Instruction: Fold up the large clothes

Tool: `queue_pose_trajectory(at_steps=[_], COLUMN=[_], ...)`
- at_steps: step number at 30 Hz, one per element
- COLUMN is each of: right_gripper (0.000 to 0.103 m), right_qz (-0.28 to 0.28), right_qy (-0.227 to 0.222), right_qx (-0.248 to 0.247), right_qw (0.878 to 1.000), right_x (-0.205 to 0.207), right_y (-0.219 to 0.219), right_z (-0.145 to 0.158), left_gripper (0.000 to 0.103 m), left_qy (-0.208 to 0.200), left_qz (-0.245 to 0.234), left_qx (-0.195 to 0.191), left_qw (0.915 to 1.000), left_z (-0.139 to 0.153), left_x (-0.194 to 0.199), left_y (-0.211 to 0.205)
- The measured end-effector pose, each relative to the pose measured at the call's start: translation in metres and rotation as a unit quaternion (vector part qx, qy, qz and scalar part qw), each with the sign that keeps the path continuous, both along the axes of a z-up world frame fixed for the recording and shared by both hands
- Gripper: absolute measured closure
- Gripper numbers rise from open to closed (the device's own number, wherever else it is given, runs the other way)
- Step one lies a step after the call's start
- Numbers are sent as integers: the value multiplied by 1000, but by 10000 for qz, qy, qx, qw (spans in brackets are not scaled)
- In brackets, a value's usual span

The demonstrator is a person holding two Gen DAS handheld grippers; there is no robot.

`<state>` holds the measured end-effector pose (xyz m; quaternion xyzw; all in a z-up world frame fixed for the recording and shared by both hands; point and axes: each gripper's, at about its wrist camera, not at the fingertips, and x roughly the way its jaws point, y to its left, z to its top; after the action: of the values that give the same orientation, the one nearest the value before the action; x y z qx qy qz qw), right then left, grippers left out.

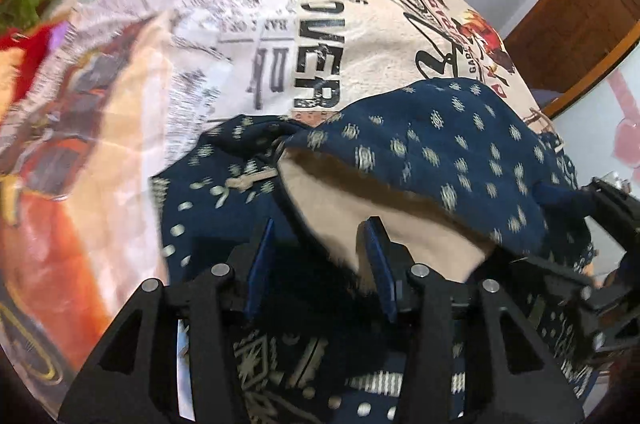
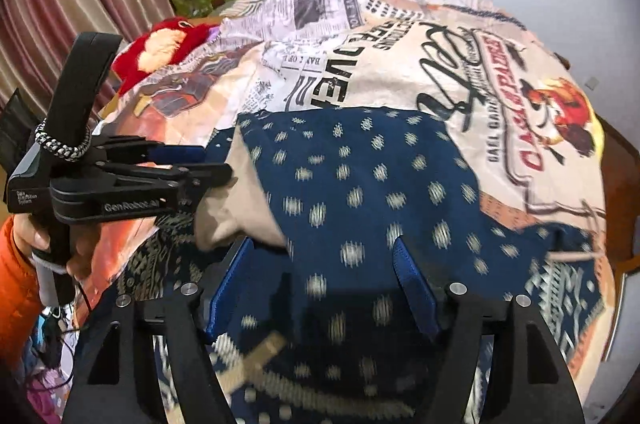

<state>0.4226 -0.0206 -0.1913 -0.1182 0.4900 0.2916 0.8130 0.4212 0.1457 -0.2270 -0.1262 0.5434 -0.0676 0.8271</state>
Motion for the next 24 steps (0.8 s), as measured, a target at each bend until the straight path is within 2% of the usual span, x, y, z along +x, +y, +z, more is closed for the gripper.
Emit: queue_pose_trajectory(at_steps=[4, 7, 9, 11, 12, 14, 17, 24], right_gripper=[33, 33, 37, 52, 56, 76, 87, 89], right_qz=[2, 49, 57, 53, 34, -63, -160, -105], right_qy=[110, 80, 40, 53, 64, 168, 344, -7], right_qx=[-5, -56, -34, 25, 66, 206, 486, 797], right_qw=[9999, 9999, 10000, 10000, 10000, 9996, 9981, 9968], right_x=[20, 30, 35, 39, 41, 46, 49, 11], right_y=[13, 21, 23, 23, 22, 18, 10, -14], right_z=[-15, -24, -27, -27, -27, -26, -22, 23], left_gripper=[58, 69, 76, 90, 94, 95, 96, 96], left_qy=[169, 62, -93, -225, -302, -583, -934, -1662], left_qz=[135, 224, 217, 189, 183, 146, 34, -519], left_qx=[-523, -590, -460, -318, -270, -175, -70, 149], left_qw=[9984, 9980, 9987, 9991, 9990, 9980, 9956, 9846], left_z=[-17, -17, -14, -7, -4, 12, 37, 105], left_x=[21, 28, 29, 28, 27, 20, 10, -43], left_y=[5, 5, 3, 2, 1, -1, -7, -36])
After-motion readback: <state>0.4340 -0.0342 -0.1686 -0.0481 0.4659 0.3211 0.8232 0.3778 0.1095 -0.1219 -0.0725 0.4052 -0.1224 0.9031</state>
